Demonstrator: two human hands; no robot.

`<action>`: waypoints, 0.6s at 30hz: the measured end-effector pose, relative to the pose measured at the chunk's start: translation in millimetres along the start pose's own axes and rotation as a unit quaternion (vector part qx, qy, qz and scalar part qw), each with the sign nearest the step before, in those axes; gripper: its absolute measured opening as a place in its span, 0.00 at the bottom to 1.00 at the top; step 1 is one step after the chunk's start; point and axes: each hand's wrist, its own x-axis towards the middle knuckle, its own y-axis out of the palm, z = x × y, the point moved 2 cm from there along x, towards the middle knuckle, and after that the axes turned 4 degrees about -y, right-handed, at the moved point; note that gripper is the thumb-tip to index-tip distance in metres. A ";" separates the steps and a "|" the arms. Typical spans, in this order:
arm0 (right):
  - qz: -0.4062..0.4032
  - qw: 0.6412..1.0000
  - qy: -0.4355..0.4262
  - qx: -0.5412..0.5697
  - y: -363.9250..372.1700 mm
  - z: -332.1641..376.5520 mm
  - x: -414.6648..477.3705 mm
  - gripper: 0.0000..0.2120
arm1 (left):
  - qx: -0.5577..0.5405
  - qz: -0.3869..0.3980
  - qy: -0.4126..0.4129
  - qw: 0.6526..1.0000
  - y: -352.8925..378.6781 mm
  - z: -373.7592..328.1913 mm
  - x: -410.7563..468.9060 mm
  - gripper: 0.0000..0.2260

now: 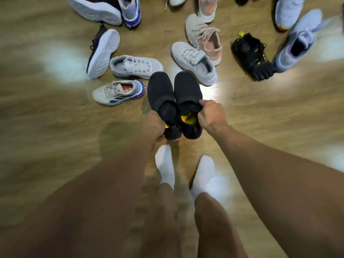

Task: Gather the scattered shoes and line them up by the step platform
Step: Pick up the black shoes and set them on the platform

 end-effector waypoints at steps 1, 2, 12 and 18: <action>-0.003 1.000 -0.011 -0.005 -19.8 16.2 -20.5 0.22 | -0.012 -0.005 -0.004 1.000 -18.3 -2.2 -24.4 0.13; -0.009 0.999 -0.030 -0.011 -39.2 31.3 -40.5 0.23 | -0.035 -0.011 -0.002 0.999 -35.3 -3.3 -49.6 0.14; -0.053 0.974 -0.209 -0.071 -200.2 163.7 -261.8 0.26 | -0.105 -0.150 0.043 0.982 -152.9 14.0 -287.2 0.10; -0.085 0.937 -0.320 -0.112 -224.7 256.5 -363.6 0.22 | -0.176 -0.294 0.075 0.936 -240.2 64.6 -373.0 0.10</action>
